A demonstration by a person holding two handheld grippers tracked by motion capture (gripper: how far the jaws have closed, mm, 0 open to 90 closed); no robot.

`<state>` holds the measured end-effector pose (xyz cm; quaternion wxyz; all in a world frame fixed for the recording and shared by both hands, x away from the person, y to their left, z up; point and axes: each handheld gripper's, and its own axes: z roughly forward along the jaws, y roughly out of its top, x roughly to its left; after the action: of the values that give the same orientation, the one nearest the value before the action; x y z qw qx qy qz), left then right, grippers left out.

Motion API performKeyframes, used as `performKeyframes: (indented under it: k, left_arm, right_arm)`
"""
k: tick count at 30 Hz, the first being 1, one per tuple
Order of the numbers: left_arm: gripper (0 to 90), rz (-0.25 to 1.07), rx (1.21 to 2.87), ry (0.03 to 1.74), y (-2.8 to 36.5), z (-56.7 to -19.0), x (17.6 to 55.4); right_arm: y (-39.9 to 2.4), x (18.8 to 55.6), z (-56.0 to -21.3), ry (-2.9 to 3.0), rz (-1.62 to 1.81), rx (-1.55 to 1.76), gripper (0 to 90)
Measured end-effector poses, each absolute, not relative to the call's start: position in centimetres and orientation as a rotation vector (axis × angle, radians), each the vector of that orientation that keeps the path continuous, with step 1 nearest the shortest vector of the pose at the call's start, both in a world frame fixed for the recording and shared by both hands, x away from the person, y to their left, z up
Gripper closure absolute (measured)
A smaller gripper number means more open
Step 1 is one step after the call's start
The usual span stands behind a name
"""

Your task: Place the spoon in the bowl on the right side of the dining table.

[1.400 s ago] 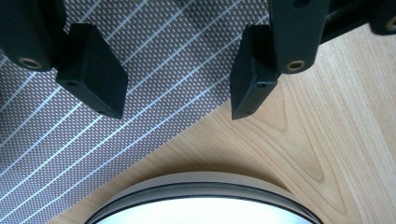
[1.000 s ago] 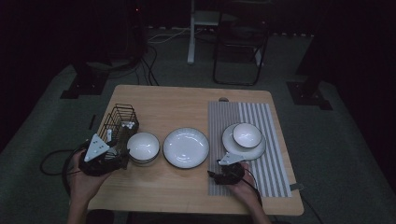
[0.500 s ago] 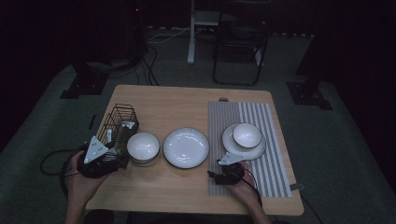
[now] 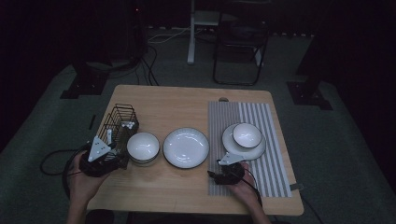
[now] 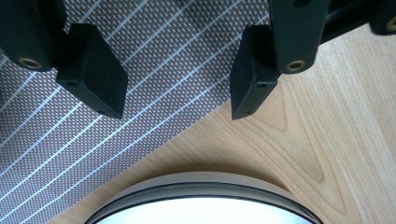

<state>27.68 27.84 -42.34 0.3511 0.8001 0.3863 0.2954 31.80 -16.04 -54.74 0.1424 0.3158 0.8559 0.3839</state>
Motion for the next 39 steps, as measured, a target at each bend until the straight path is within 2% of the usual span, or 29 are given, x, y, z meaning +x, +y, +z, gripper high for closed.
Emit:
performKeyframes:
  k: [4, 13, 19, 39]
  left_arm:
    - [53.4, 0.776, 2.097, 1.016, 27.7, -42.5, 27.9]
    - [66.9, 0.768, 2.104, 1.036, 28.1, -42.5, 28.3]
    - [72.8, 0.771, 2.12, 1.024, 28.1, -42.4, 28.4]
    - [78.7, 0.711, 2.093, 1.055, 28.5, -41.7, 29.4]
  right_arm:
    - [-16.0, 31.8, -54.7, 2.47, 1.108, 0.911, 36.9]
    - [-16.0, 31.8, -54.7, 2.469, 1.108, 0.911, 36.8]
    - [-16.0, 31.8, -54.7, 2.47, 1.107, 0.912, 36.8]
    - [-16.0, 31.8, -54.7, 2.469, 1.108, 0.911, 36.8]
